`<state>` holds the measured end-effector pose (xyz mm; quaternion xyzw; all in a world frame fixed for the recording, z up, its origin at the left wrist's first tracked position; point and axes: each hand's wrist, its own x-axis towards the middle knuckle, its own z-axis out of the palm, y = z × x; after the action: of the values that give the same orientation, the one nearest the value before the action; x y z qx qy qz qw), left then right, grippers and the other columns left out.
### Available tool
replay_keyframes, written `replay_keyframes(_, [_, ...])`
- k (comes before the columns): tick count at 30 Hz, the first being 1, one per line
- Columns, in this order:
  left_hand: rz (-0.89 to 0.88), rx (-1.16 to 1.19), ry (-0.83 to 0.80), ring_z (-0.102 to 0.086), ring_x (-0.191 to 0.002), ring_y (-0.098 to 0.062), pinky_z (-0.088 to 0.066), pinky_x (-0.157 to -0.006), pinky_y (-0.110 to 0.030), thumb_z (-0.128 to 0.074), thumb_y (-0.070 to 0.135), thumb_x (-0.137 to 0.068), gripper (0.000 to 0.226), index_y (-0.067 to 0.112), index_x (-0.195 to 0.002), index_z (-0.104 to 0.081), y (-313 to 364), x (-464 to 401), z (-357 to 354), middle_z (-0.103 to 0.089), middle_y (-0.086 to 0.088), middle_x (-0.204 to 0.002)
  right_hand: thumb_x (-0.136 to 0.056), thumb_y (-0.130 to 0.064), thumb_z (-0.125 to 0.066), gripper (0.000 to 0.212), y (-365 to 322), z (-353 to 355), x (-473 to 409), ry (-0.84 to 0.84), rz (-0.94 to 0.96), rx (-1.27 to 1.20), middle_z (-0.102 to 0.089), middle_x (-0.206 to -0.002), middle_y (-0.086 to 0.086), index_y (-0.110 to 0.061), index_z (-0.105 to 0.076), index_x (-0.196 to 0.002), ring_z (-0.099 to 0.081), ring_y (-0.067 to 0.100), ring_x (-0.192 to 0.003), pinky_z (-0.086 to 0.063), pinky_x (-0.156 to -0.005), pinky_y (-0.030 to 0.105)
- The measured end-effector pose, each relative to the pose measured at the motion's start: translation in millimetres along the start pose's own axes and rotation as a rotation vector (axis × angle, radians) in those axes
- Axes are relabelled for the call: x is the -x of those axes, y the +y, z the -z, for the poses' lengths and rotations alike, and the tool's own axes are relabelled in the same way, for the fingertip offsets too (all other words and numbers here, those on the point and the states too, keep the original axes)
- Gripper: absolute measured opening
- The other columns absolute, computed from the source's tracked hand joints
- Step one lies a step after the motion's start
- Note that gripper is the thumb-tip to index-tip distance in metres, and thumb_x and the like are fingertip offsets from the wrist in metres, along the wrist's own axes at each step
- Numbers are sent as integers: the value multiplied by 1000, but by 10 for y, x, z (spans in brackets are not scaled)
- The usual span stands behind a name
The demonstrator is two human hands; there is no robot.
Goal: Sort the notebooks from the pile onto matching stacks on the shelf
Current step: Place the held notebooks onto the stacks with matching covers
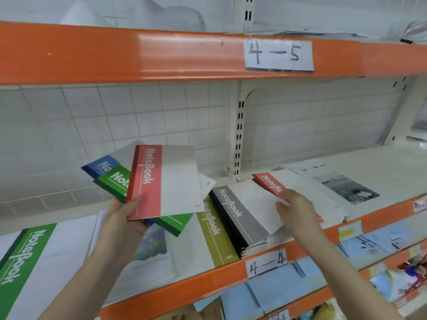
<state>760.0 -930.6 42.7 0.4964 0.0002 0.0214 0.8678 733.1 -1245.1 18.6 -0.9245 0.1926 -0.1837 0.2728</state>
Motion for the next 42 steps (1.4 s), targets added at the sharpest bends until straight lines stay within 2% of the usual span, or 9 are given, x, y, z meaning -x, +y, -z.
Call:
replay_keyframes(4, [-58, -56, 1, -65, -103, -22, -60, -70, -33, -45, 12, -97, 33, 18, -129, -49, -22, 23, -66, -65, -2, -116, -80, -5, -65, 35, 8, -95, 154, 100, 225, 196, -56, -115, 20, -3, -63, -116, -49, 40, -104, -43, -89, 44])
replay_keyframes(8, [-70, -124, -7, -65, -107, -24, -56, -85, -44, -48, 16, -96, 32, 23, -126, -53, -81, 89, -122, -68, 2, -114, -96, -26, -48, 40, -101, -235, 305, -140, 426, 212, -49, -137, 12, -9, -52, -132, -45, 28, -126, -35, -106, 36])
replay_keyframes(12, [-57, -142, -20, -66, -104, -23, -59, -75, -36, -48, 18, -95, 39, 24, -133, -49, -127, 151, -166, -67, 2, -117, -93, -35, -41, 42, -108, -385, 427, -137, 449, 259, -63, -121, 14, -10, -65, -116, -61, 29, -112, -47, -97, 40])
replay_keyframes(16, [-52, -169, -38, -66, -103, -21, -60, -71, -34, -48, 18, -95, 39, 28, -133, -49, -158, 182, -189, -67, 4, -117, -100, -36, -34, 47, -28, -309, 360, -199, 434, 210, -38, -148, 8, -13, -43, -140, -33, 22, -138, -21, -115, 30])
replay_keyframes(19, [-37, -158, -49, -66, -103, -21, -60, -69, -33, -48, 19, -95, 38, 29, -131, -50, -192, 185, -213, -67, 5, -116, -100, -33, -38, 45, 2, -247, 310, -222, 460, 189, -37, -149, 4, -14, -42, -140, -31, 17, -138, -21, -114, 24])
replay_keyframes(24, [-16, -137, -90, -67, -101, -18, -60, -64, -29, -48, 17, -94, 39, 27, -132, -50, -265, 189, -301, -68, 5, -116, -95, -16, -46, 34, 75, -59, 183, -88, 405, 83, -55, -128, 5, -10, -56, -127, -54, 22, -111, -47, -89, 30])
replay_keyframes(29, [-3, -108, -140, -70, -95, -15, -60, -64, -30, -48, 14, -93, 39, 27, -129, -51, -336, 196, -422, -70, 5, -112, -96, -29, -49, 41, 345, 33, -49, 12, 231, 260, -52, -132, 13, -4, -52, -129, -48, 31, -121, -38, -103, 38])
replay_keyframes(37, [35, -82, -185, -68, -102, -18, -59, -75, -34, -54, 17, -84, 45, 30, -127, -53, -460, 225, -584, -69, 4, -115, -91, -19, -58, 32, 443, -61, 14, 44, 255, 224, -64, -115, 15, -1, -60, -117, -60, 33, -104, -49, -92, 43])
replay_keyframes(42, [57, -36, -189, -69, -100, -19, -60, -69, -33, -56, 14, -84, 44, 30, -125, -53, -531, 276, -684, -70, 3, -113, -97, -25, -48, 29, 301, 48, 87, 76, 242, 70, -62, -113, 6, -8, -60, -117, -57, 23, -102, -48, -86, 31])
